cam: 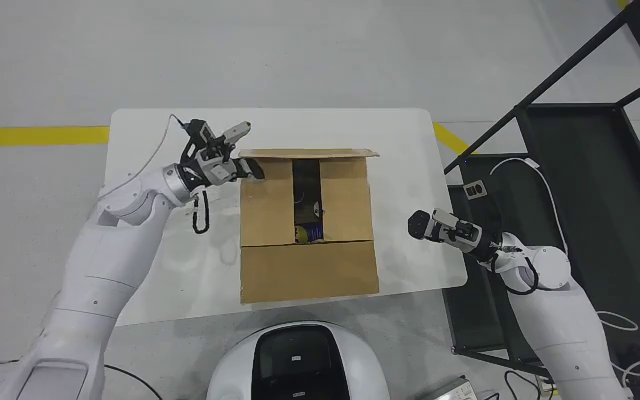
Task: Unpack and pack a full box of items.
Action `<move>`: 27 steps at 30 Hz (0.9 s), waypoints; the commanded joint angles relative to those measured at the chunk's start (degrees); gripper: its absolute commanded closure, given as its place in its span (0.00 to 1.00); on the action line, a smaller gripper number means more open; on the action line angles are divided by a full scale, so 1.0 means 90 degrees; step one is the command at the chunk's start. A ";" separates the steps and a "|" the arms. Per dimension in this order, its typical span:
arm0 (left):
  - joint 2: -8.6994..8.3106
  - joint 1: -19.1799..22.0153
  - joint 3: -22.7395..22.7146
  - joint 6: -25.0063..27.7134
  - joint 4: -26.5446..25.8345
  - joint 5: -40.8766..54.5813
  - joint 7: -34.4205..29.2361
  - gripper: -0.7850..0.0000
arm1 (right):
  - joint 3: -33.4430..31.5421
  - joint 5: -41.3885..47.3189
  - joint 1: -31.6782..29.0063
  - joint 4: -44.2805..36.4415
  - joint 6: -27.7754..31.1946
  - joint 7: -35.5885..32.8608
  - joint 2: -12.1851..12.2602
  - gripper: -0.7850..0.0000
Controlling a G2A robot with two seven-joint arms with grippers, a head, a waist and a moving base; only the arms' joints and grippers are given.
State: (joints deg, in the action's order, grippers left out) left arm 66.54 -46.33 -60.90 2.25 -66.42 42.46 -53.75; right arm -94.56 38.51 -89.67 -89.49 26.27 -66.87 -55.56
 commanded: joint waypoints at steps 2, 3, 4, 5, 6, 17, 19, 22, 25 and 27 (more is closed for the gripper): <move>0.0138 0.0331 0.0243 0.0036 0.0249 0.0114 0.0290 0.00 | 0.0000 0.0000 0.0000 0.0000 0.0000 0.0000 0.0000 0.00; 0.0189 0.0453 0.0333 0.0089 0.0368 0.0109 0.0386 0.00 | 0.0000 0.0000 0.0000 0.0000 0.0000 0.0000 0.0000 0.00; 0.0240 0.0573 0.0420 0.0157 0.0498 0.0099 0.0477 0.00 | 0.0000 0.0000 0.0000 0.0000 0.0000 0.0000 0.0000 0.00; 0.0294 0.0700 0.0500 0.0267 0.0646 0.0073 0.0599 0.00 | 0.0000 0.0000 0.0000 0.0000 0.0000 0.0000 0.0000 0.00; 0.0348 0.0824 0.0594 0.0372 0.0802 0.0009 0.0717 0.00 | 0.0000 0.0000 0.0000 0.0000 0.0000 0.0000 0.0000 0.00; 0.0860 0.1789 0.1306 0.1325 0.2395 -0.0651 0.1474 0.00 | 0.0000 0.0000 0.0000 0.0000 0.0000 0.0000 0.0000 0.00; 0.0932 0.1917 0.1337 0.1357 0.2658 -0.0645 0.1569 0.00 | 0.0000 0.0000 0.0000 0.0000 0.0000 0.0000 0.0000 0.00; 0.1047 0.2106 0.1383 0.1298 0.3042 -0.0589 0.1681 0.00 | 0.0000 0.0000 0.0000 0.0000 0.0000 0.0000 0.0000 0.00; 0.1185 0.2283 0.1503 0.1096 0.3438 -0.0622 0.1817 0.00 | 0.0000 0.0000 0.0000 0.0000 0.0000 0.0000 0.0000 0.00; 0.1293 0.2406 0.1592 0.0946 0.3724 -0.0652 0.1994 0.00 | 0.0000 0.0000 0.0000 0.0000 0.0000 0.0000 0.0000 0.00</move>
State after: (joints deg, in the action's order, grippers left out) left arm 77.73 -25.16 -47.00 11.43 -34.24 36.86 -36.63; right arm -94.56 38.51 -89.67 -89.49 26.27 -66.87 -55.56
